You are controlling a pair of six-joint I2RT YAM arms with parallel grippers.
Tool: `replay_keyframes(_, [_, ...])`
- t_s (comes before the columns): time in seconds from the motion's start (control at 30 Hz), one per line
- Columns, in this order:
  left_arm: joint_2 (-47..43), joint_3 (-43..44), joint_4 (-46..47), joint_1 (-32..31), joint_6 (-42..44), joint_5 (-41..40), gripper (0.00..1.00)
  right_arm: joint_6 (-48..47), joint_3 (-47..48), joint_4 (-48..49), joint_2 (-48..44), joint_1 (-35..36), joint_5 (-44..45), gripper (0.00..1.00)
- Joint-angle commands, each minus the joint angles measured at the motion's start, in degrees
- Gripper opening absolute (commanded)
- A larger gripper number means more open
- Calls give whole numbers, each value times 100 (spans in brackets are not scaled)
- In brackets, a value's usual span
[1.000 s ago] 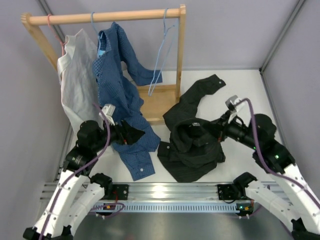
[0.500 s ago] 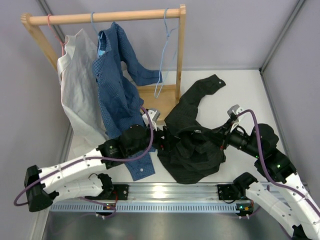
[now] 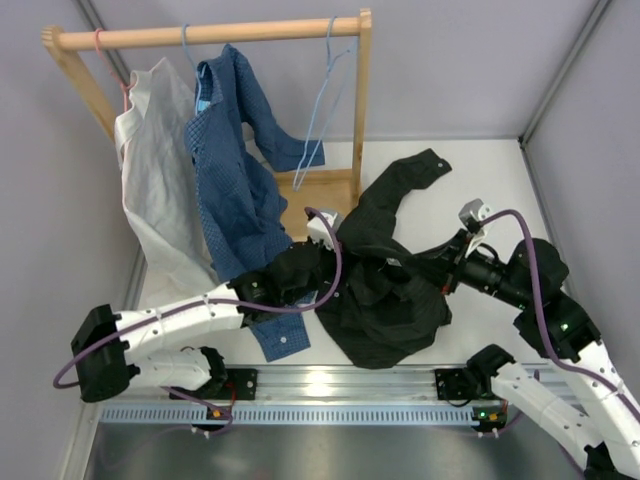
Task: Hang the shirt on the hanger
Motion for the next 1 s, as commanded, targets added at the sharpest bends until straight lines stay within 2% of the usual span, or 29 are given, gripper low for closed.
replay_keyframes(0.0, [-463,480,538,-14,479,-102,0,-51,687,654,293,49,-131,0])
replay_keyframes(0.13, [-1177,997,30,-23,1058,-181,0,-438,1705,242,803,57,-184,0])
replay_keyframes(0.23, [-1406,1928,-463,-31,1621,362,0,-710,3230,-215,1260,57,-420,0])
replay_keyframes(0.3, [-1380,2903,-1059,-40,1999,774,0,-824,3945,-479,1628,57,-631,0])
replay_keyframes(0.33, [-1284,3263,-1236,-40,2105,855,0,-834,4593,-654,1735,57,-919,0])
replay_keyframes(0.37, [-1223,3971,-1412,-40,2280,934,0,-851,4878,-708,1823,57,-1079,0])
replay_keyframes(0.5, [-1011,4786,-2001,-40,2405,1479,0,-747,5356,-648,1912,57,-1870,0])
replay_keyframes(0.57, [-1098,4569,-2064,-40,2256,1612,0,-711,4734,-446,1719,57,-2099,0])
replay_keyframes(0.67, [-1309,3305,-2046,-40,1801,1412,0,-772,3268,-375,1096,57,-1636,0])
replay_keyframes(0.7, [-1493,2893,-2029,-40,1615,1236,0,-694,2881,-383,755,57,-1303,0])
replay_keyframes(0.73, [-1573,1975,-1837,-31,1213,1034,0,-598,2085,-436,586,57,-430,0])
replay_keyframes(0.8, [-1783,995,-1451,-40,824,576,0,-230,1377,-760,252,57,610,0])
replay_keyframes(0.83, [-1819,164,-1240,-40,396,383,0,-53,826,-901,172,57,1817,0])
replay_keyframes(0.87, [-1828,-175,-968,-40,157,-176,0,140,559,-1006,23,57,2334,0])
replay_keyframes(0.9, [-1828,-414,-887,-40,-2,-390,0,342,330,-1051,-56,57,2687,0])
replay_keyframes(0.97, [-1828,-758,-886,-40,-372,-794,0,327,-93,-999,-127,57,2464,0])
